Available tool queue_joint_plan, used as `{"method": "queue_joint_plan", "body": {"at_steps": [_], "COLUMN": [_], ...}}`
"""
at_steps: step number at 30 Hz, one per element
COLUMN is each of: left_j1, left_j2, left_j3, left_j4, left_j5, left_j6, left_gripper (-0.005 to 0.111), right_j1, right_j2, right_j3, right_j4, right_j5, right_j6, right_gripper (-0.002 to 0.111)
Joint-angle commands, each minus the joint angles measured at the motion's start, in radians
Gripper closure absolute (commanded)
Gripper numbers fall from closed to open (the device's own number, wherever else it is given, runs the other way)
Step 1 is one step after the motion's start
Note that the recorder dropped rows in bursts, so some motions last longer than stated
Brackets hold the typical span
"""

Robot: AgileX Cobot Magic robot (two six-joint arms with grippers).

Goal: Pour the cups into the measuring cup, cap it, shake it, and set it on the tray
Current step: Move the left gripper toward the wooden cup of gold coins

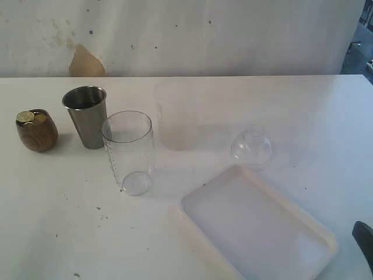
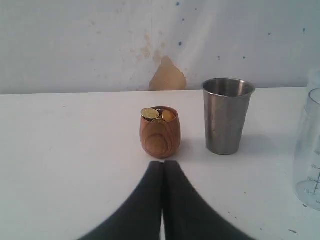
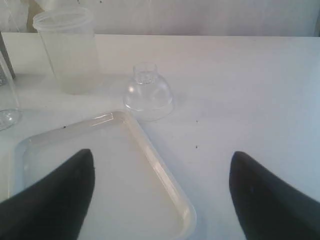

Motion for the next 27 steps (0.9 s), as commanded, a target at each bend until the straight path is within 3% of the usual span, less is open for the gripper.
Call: {"method": "queue_joint_plan", "body": {"at_steps": [1,6,12,14,16,17,18,21,27], "left_j1": [0.0,0.0,0.0,0.0,0.0,0.0,0.0,0.0,0.0], "left_j2": [-0.004,-0.004,-0.004,-0.004,-0.004,-0.004,-0.004,-0.002,0.193], "left_j3": [0.004,0.004,0.004,0.004,0.004,0.004,0.004,0.004,0.004], "left_j4": [0.01,0.007,0.0,0.0,0.0,0.0,0.0,0.0,0.0], "left_j5": [-0.027,-0.252,-0.507,-0.552,-0.578,-0.581,-0.588,-0.604,-0.708], "left_j6": [0.003,-0.006,-0.171,-0.221,-0.269,-0.272,-0.272,-0.272,-0.239], "left_gripper": [0.106,0.106,0.1,0.089,0.068,0.057,0.038,0.004,0.007], "right_j1": [-0.005,-0.005,-0.005,-0.005,-0.005,-0.005,-0.005,-0.005,-0.005], "right_j2": [-0.006,-0.006,-0.006,-0.006,-0.006,-0.006,-0.006,-0.006,-0.006], "right_j3": [0.005,0.005,0.005,0.005,0.005,0.005,0.005,0.005,0.005], "right_j4": [0.0,0.0,0.0,0.0,0.0,0.0,0.0,0.0,0.0], "right_j5": [-0.009,-0.009,-0.009,-0.009,-0.009,-0.009,-0.009,-0.009,-0.009], "right_j6": [-0.001,-0.001,-0.001,-0.001,-0.001,-0.001,-0.001,-0.001,-0.001], "right_gripper": [0.039,0.039,0.039,0.039,0.039,0.039,0.039,0.039,0.039]}}
